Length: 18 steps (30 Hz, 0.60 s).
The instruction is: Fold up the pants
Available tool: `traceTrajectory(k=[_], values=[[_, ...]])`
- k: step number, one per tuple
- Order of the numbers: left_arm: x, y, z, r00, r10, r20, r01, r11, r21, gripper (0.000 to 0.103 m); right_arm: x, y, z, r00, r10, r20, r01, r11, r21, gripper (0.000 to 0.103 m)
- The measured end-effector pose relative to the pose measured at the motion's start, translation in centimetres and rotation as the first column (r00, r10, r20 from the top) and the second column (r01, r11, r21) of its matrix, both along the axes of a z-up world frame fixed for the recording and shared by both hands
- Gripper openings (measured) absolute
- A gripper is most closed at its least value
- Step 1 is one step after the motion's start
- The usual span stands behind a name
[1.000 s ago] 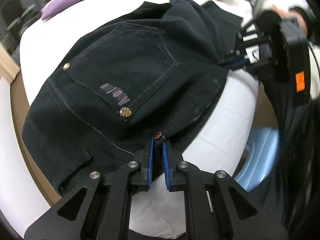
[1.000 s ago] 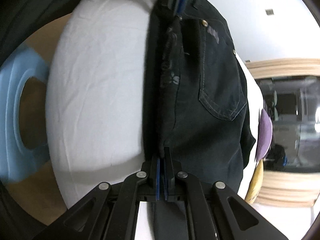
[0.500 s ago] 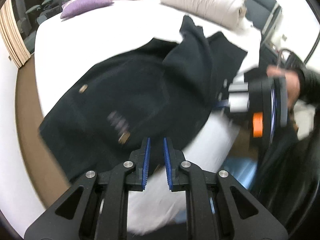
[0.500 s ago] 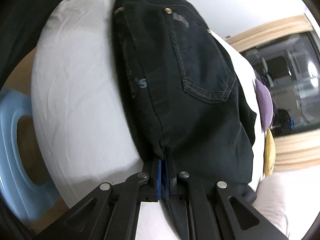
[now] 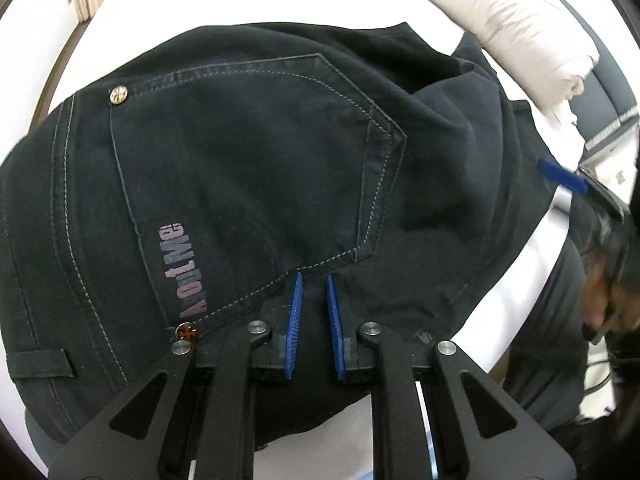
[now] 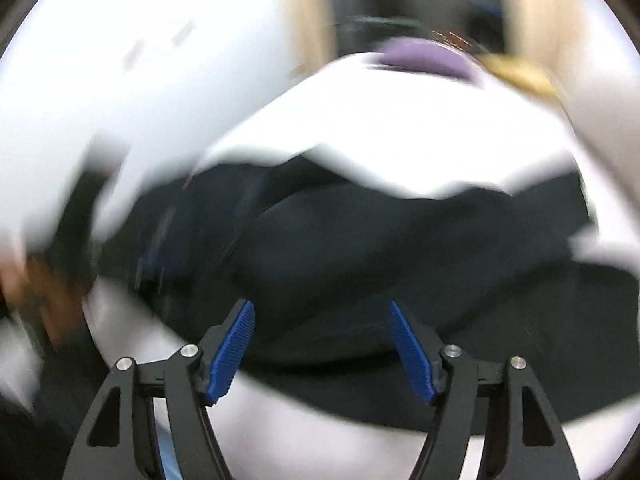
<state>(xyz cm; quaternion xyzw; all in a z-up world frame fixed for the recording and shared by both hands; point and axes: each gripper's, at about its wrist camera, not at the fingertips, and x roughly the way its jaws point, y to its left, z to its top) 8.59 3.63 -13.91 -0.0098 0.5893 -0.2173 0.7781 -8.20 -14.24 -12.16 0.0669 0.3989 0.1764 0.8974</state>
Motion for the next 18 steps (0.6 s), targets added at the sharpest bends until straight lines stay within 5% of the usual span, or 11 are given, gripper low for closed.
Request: traceTrajectory(k=[2,5,9,14,18], values=[[0.5,-0.4,0.1,1.0,0.007,-0.011,-0.007,1.0,0.014,0.013,1.6,-5.6,0.2,0.988,-0.148,-0.048,0.154,0.973,0.171,0.064],[0.4,0.4,-0.1,1.0,0.014,-0.007,-0.014,0.999,0.036,0.013,4.4,-16.3,0.2,0.913,-0.388,-0.128,0.403,0.803,0.439,0.059],[0.5,0.3,-1.1,0.999,0.031,-0.019,-0.03,0.999,0.04,0.013,8.8,-23.5,-1.7,0.82,-0.496,-0.285,0.565,0.626,0.538,0.051],[0.8,0.1,-1.8,0.999,0.03,-0.026,-0.029,0.999,0.046,0.013,14.2,-25.0,-5.8,0.721,-0.483,-0.498,0.69,0.565,0.451,0.05],[0.9,-0.2,-2.0,0.999,0.031,-0.03,-0.03,0.999,0.041,0.013,16.8,-25.2,-7.3,0.711,-0.457,-0.535,0.699,0.546,0.462,0.042]])
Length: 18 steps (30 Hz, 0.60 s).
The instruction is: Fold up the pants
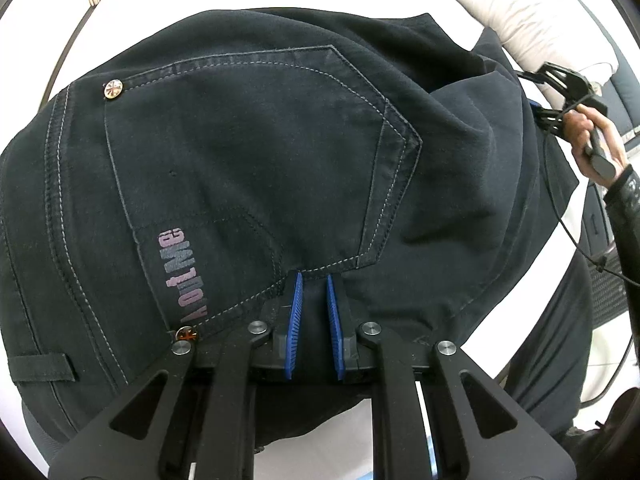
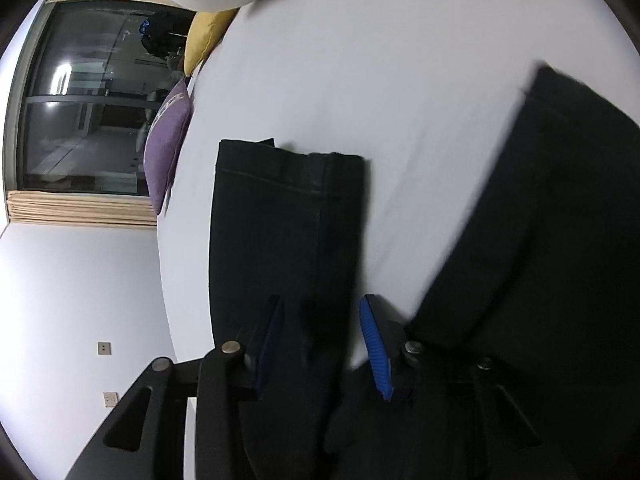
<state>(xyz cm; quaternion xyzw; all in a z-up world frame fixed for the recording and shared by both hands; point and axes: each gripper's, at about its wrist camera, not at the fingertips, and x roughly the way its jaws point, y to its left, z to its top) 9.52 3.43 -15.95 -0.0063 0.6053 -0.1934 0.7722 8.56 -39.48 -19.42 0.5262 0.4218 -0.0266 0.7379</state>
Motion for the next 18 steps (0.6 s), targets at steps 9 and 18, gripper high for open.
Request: traceTrajectory(k=[9,18], values=[[-0.4,1.9,0.1,1.0,0.002,0.005,-0.002,1.0,-0.019,0.013,0.7,0.2,0.9,0.998,-0.033,0.044,0.035,0.999,-0.039,0.005],[-0.3,3.1,0.1,1.0,0.003,0.0,-0.003,0.999,-0.038,0.013,-10.8,-2.9,8.7,0.948,-0.188,0.258,0.217,0.972,-0.091,0.004]])
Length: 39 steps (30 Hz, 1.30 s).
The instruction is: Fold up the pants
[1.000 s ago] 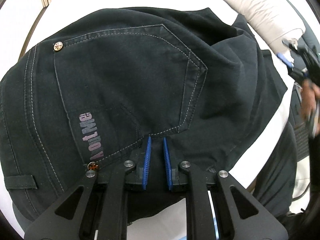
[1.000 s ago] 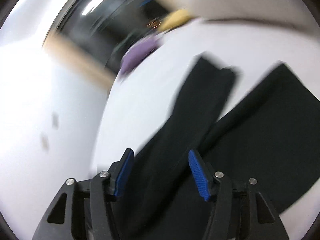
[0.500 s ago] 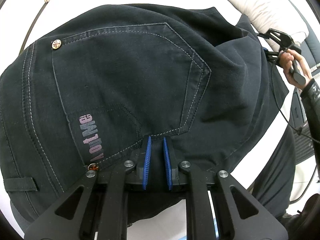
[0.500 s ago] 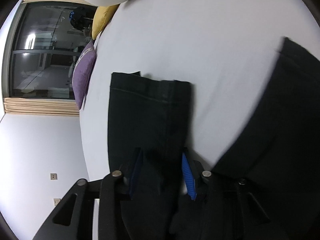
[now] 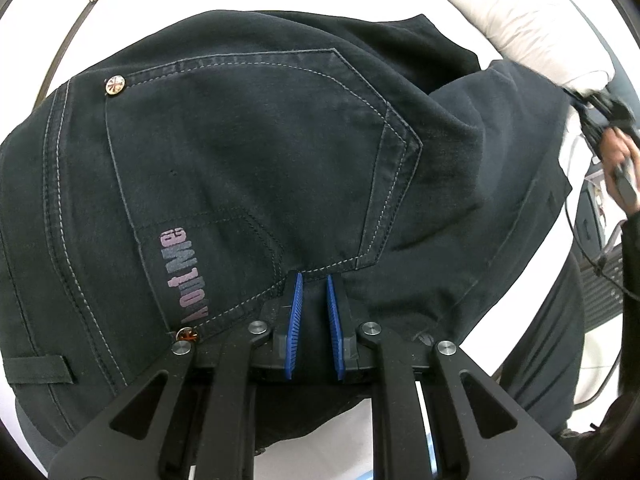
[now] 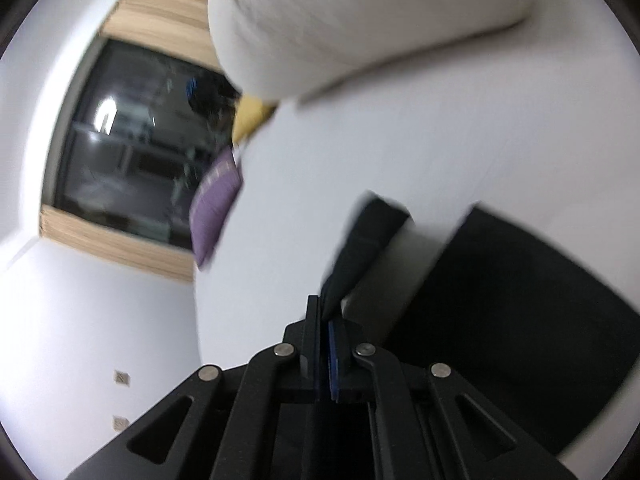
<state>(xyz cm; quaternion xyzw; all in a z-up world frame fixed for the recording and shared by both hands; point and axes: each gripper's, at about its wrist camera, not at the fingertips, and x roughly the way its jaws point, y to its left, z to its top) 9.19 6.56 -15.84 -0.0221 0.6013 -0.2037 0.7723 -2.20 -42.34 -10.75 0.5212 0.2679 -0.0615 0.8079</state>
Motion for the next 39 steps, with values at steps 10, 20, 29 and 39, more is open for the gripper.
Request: traceTrajectory(k=[10,20,29,39], values=[[0.9,2.2,0.2,1.0,-0.003,-0.018,0.002,1.0,-0.031,0.013,-12.9,-3.3,-9.8,0.967,-0.203,-0.156,0.229,0.959,0.168,0.01],[0.9,3.0,0.9,1.0,0.009,-0.016,-0.01,1.0,-0.027,0.013,-7.5,-4.1,-9.1,0.985,-0.146,-0.096,0.16,0.973,0.166,0.007],[1.0,3.6,0.4,1.0,0.017,-0.023,-0.018,0.999,-0.039,0.013,0.8,-2.6,0.0,0.999,0.011,-0.048,-0.01,0.999,0.035,0.005],[1.3,5.3,0.2,0.999,0.025,-0.026,-0.027,0.997,-0.078,0.013,3.7,0.1,12.2,0.984,0.145,0.101,-0.127,0.977,-0.171,0.005]])
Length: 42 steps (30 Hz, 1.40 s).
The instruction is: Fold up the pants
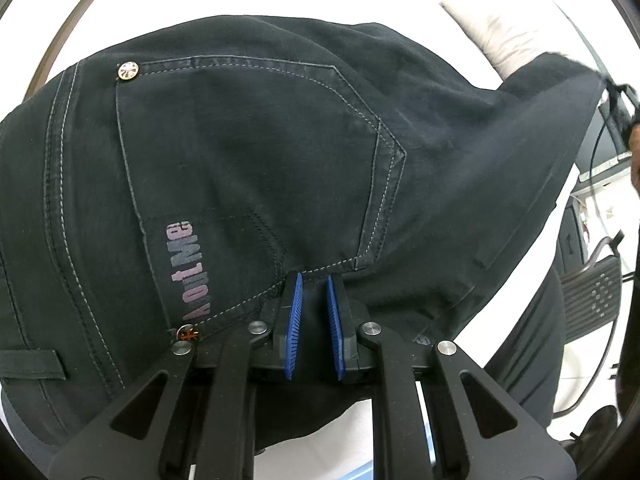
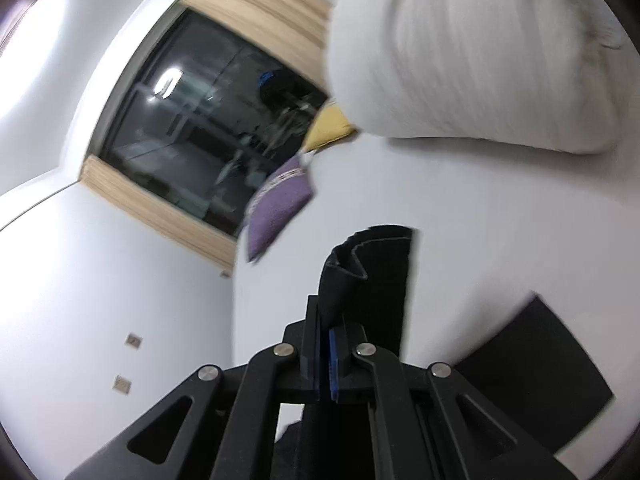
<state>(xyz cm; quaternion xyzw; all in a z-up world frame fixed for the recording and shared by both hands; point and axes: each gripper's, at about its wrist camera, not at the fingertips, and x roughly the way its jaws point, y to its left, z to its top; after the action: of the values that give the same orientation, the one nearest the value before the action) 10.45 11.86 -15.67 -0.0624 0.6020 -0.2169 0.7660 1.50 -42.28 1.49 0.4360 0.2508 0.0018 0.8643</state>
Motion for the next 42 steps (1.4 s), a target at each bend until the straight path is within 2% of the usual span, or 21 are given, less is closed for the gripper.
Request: traceTrajectory(k=[2,3,6,8,10,14,19,22,24,26,28,29,30,31,33,36,38,40,42], values=[[0.1,0.3,0.1,1.0,-0.004,-0.002,0.004,1.0,-0.008,0.013,-3.0,-1.8,-3.5,0.997,-0.072,-0.032,0.074,0.995,0.068,0.005],[0.2,0.4,0.1,1.0,-0.005,-0.003,0.005,1.0,-0.011,0.013,-4.8,-3.1,-6.2,0.99,-0.127,-0.066,0.135,0.983,0.124,0.005],[0.4,0.8,0.1,1.0,-0.01,-0.005,0.01,1.0,-0.012,0.013,-9.1,-6.2,-14.3,0.942,-0.252,-0.223,0.298,0.933,0.203,0.005],[0.5,0.9,0.1,1.0,-0.01,-0.005,0.01,1.0,-0.009,0.013,-10.6,-7.2,-19.1,0.908,-0.278,-0.312,0.361,0.899,0.248,0.005],[0.5,1.0,0.2,1.0,-0.01,-0.005,0.01,1.0,-0.006,0.013,-11.4,-7.4,-21.7,0.907,-0.278,-0.316,0.37,0.886,0.281,0.005],[0.6,0.3,0.5,1.0,-0.009,-0.005,0.009,1.0,-0.001,0.013,-10.7,-7.6,-22.0,0.91,-0.28,-0.305,0.365,0.891,0.27,0.004],[0.2,-0.2,0.8,1.0,-0.013,0.0,0.013,1.0,0.009,0.013,-11.1,-7.5,-20.6,0.908,-0.267,-0.323,0.346,0.912,0.221,0.006],[0.0,-0.3,1.0,1.0,-0.016,0.002,0.016,1.0,0.007,0.013,-11.6,-7.7,-22.1,0.907,-0.262,-0.331,0.355,0.897,0.262,0.003],[-0.2,0.0,1.0,1.0,-0.01,0.004,0.01,1.0,-0.003,0.013,-12.0,-7.9,-22.2,0.913,-0.247,-0.325,0.344,0.895,0.284,0.006],[-0.4,0.3,1.2,1.0,-0.004,0.01,0.004,1.0,-0.011,0.013,-12.8,-7.9,-21.7,0.908,-0.257,-0.331,0.35,0.899,0.262,0.009],[-0.7,0.4,1.3,1.0,-0.003,0.02,0.003,1.0,-0.017,0.013,-13.8,-7.8,-20.4,0.891,-0.296,-0.344,0.375,0.907,0.191,0.018],[-0.8,0.6,1.3,1.0,0.002,0.023,-0.001,1.0,-0.025,0.013,-14.3,-7.6,-19.8,0.873,-0.321,-0.368,0.396,0.906,0.148,0.043],[-0.9,0.7,1.3,1.0,0.008,0.024,-0.007,0.999,-0.035,0.013,-15.2,-7.1,-18.7,0.838,-0.369,-0.403,0.433,0.898,0.078,0.052],[-1.0,0.8,1.2,1.0,0.014,0.025,-0.013,0.999,-0.044,0.013,-15.8,-6.5,-17.8,0.838,-0.384,-0.388,0.44,0.896,0.061,0.052],[-1.4,0.9,1.0,0.999,0.021,0.031,-0.019,0.998,-0.055,0.013,-16.1,-3.8,-16.2,0.905,-0.294,-0.307,0.345,0.931,0.124,0.052],[-1.4,0.9,0.8,0.999,0.023,0.036,-0.021,0.998,-0.066,0.013,-14.3,2.4,-15.5,0.964,-0.071,-0.255,0.128,0.968,0.216,0.051],[-1.6,1.0,0.7,0.999,0.024,0.037,-0.021,0.997,-0.076,0.013,-12.9,6.9,-15.9,0.972,0.061,-0.226,0.005,0.961,0.277,0.052],[-1.8,1.8,0.7,0.999,0.024,0.041,-0.021,0.996,-0.086,0.013,-11.2,11.5,-17.2,0.956,0.184,-0.23,-0.095,0.932,0.35,0.051],[-1.9,1.9,0.8,0.999,0.025,0.046,-0.021,0.996,-0.089,0.013,-9.4,15.8,-18.8,0.924,0.286,-0.252,-0.176,0.907,0.383,0.051]])
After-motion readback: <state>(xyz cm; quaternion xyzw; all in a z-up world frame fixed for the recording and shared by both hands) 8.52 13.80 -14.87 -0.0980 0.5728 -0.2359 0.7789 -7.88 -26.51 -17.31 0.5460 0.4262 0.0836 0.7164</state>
